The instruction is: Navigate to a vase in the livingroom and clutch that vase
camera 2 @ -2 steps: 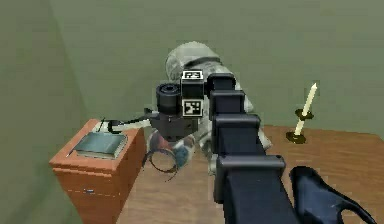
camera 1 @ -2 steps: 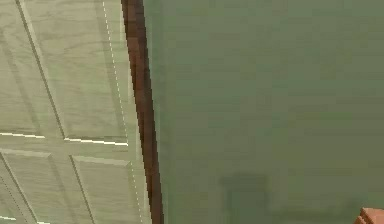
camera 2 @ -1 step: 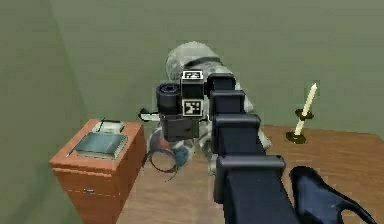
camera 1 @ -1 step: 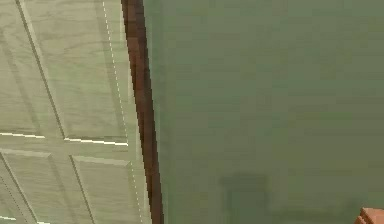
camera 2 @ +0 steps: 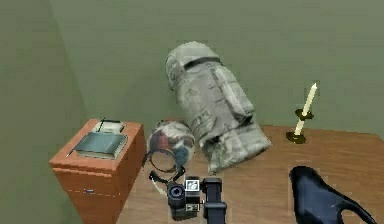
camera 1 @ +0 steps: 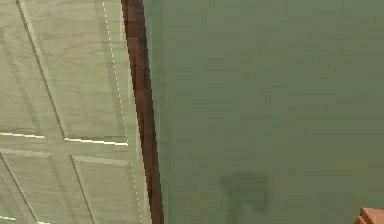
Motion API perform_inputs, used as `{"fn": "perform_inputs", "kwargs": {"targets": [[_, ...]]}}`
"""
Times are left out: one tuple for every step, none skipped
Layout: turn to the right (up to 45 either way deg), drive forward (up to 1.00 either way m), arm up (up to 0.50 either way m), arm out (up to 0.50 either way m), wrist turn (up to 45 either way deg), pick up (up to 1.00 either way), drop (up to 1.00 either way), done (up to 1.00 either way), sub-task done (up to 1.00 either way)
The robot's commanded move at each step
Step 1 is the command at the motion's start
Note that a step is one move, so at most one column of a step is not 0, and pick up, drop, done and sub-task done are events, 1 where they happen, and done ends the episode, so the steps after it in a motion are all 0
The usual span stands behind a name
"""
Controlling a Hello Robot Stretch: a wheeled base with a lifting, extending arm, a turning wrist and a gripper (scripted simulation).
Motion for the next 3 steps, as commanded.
{"fn": "perform_inputs", "kwargs": {"targets": [[0.0,0.00,0.00,0.00,0.0,1.00,0.00,0.00,0.00],[0.0,0.00,0.10,0.00,0.0,0.00,0.00,0.00,0.00],[0.0,0.00,0.00,0.00,0.0,0.00,0.00,1.00,0.00]]}}
